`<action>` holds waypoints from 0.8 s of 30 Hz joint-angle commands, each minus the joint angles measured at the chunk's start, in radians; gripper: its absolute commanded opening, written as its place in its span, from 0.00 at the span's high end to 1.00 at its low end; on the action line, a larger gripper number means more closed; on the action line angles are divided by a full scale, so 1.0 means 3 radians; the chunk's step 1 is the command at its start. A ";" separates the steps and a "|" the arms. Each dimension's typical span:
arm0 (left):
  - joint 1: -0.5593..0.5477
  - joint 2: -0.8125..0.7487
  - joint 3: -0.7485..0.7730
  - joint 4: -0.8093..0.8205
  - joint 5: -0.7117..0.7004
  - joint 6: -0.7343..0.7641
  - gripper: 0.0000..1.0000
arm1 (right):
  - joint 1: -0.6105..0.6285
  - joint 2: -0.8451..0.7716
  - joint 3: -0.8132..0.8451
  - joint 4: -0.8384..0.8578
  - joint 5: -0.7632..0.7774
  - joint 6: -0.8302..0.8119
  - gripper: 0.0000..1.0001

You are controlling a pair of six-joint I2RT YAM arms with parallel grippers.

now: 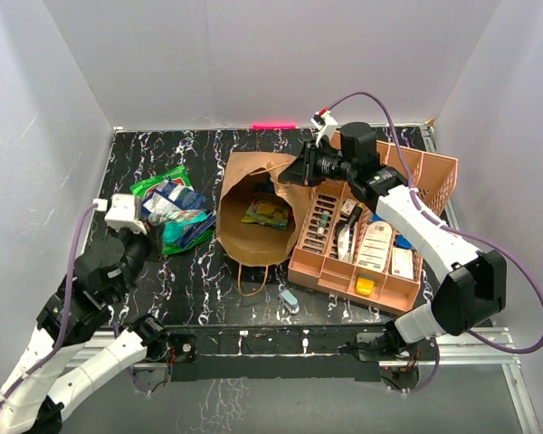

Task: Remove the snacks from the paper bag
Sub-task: Place the snack at the center of the board.

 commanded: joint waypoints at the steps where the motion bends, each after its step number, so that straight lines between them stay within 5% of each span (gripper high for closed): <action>1: -0.0008 -0.0238 -0.0357 -0.0100 -0.0780 -0.0521 1.00 | -0.0030 -0.0155 -0.0042 0.0198 0.0062 0.0024 0.93; 5: -0.0008 -0.0344 -0.0615 -0.0400 -0.1262 -0.1308 1.00 | -0.0035 -0.0166 -0.0062 0.0198 0.0064 0.0023 0.93; 9: -0.0008 -0.0387 -0.0998 -0.0226 -0.1273 -0.1531 1.00 | -0.0040 -0.0161 -0.0074 0.0221 0.0036 0.0037 0.93; 24: -0.0012 0.0272 -0.1676 0.0289 -0.0412 -0.2046 1.00 | -0.0071 -0.0171 -0.0144 0.0250 0.0021 0.0033 0.93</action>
